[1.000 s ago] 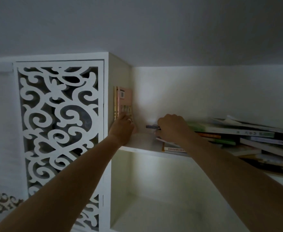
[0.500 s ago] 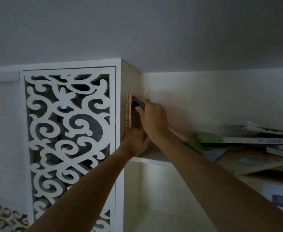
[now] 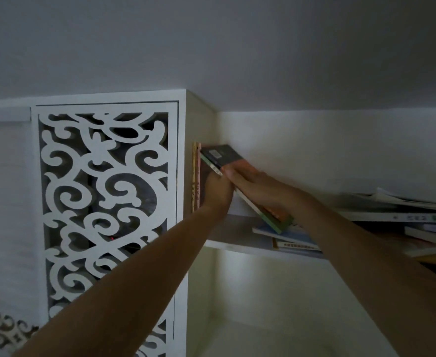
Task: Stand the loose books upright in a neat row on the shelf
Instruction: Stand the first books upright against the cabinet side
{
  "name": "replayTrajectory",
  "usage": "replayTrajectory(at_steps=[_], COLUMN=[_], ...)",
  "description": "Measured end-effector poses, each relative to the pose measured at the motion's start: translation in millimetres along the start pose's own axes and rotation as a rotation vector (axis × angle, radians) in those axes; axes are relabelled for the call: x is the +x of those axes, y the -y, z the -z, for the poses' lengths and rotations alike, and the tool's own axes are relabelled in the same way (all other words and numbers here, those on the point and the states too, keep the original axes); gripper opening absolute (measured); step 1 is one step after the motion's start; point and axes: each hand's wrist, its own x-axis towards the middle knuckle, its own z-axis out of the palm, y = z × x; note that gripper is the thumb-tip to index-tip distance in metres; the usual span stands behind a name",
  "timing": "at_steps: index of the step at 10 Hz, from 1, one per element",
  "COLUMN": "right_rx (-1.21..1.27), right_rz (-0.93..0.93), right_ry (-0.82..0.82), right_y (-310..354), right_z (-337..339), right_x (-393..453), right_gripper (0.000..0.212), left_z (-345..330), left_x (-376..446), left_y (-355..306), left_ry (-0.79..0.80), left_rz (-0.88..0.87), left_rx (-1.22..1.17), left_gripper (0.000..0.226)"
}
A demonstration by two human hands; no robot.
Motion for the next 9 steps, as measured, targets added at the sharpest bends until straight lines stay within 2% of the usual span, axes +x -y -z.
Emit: replayTrajectory(at_steps=[1, 2, 3, 4, 5, 6, 7, 8, 9], right_rx=[-0.005, 0.2, 0.307, 0.271, 0.301, 0.376, 0.27, 0.077, -0.044], right_rz=[-0.02, 0.003, 0.062, 0.06, 0.063, 0.084, 0.114, 0.13, -0.016], right_ry=[0.065, 0.182, 0.158, 0.015, 0.02, 0.033, -0.004, -0.028, 0.093], right_y=[0, 2, 6, 3, 3, 5, -2, -9, -16], right_z=[-2, -19, -41, -54, -64, -70, -76, -77, -89], right_x=[4, 6, 9, 14, 17, 15, 6, 3, 15], right_gripper=[0.074, 0.062, 0.065, 0.09, 0.102, 0.088, 0.072, 0.069, 0.062], left_z=[9, 21, 26, 25, 23, 20, 16, 17, 24], left_x=[19, 24, 20, 19, 18, 11, 2, -2, -2], left_y=[-35, -53, -48, -45, -41, -35, -22, -5, 9], left_ry=[-0.045, -0.083, -0.124, -0.142, -0.118, -0.142, -0.245, -0.273, -0.296], left_rz=[-0.068, -0.112, -0.145, -0.138, -0.034, 0.058, -0.137, -0.388, -0.664], left_rx=[0.12, 0.331, 0.481, 0.572, 0.689, 0.691, 0.613, 0.679, 0.846], left_gripper=[0.021, 0.024, 0.031, 0.03, 0.024, 0.032, 0.029, 0.037, 0.043])
